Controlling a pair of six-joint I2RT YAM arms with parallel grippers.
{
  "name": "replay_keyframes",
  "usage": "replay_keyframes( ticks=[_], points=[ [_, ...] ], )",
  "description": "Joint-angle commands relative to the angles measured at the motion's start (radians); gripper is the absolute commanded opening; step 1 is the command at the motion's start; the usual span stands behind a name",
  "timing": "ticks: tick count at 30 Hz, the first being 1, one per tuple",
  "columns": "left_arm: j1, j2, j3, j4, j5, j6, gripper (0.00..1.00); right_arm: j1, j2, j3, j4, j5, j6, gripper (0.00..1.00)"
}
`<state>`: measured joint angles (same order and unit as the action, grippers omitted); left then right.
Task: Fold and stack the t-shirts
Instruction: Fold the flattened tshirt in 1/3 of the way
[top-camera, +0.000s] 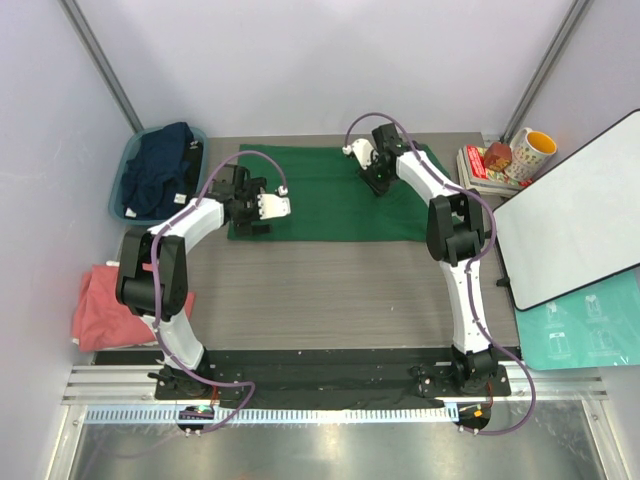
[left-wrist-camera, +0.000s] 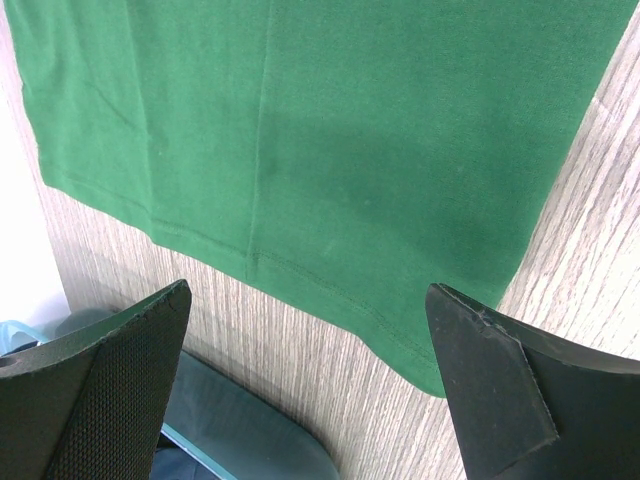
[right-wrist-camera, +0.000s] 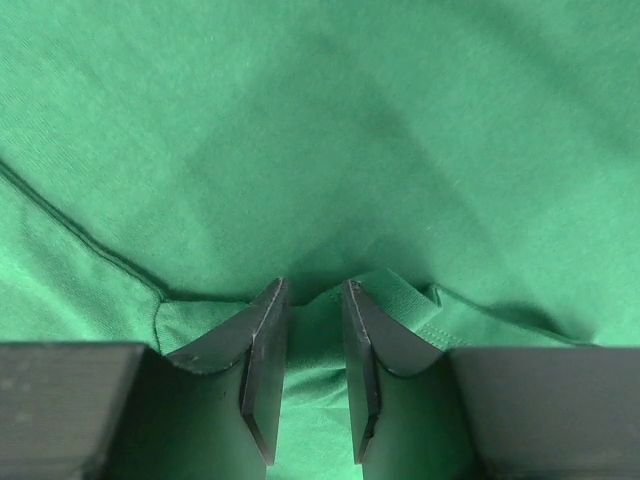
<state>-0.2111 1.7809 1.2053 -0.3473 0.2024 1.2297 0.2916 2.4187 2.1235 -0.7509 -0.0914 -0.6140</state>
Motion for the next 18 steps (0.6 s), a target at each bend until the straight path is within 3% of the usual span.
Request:
replay_keyframes(
  ticks=[1, 18],
  points=[
    [-0.001, -0.025, -0.001, 0.03, 0.012, -0.016, 1.0, 0.003, -0.096, -0.033, 0.038, 0.044, 0.011, 0.34],
    [-0.001, -0.003, 0.01, 0.033, 0.017, -0.021, 1.0, 0.001, -0.251, -0.201, 0.019, 0.168, -0.027, 0.34]
  ],
)
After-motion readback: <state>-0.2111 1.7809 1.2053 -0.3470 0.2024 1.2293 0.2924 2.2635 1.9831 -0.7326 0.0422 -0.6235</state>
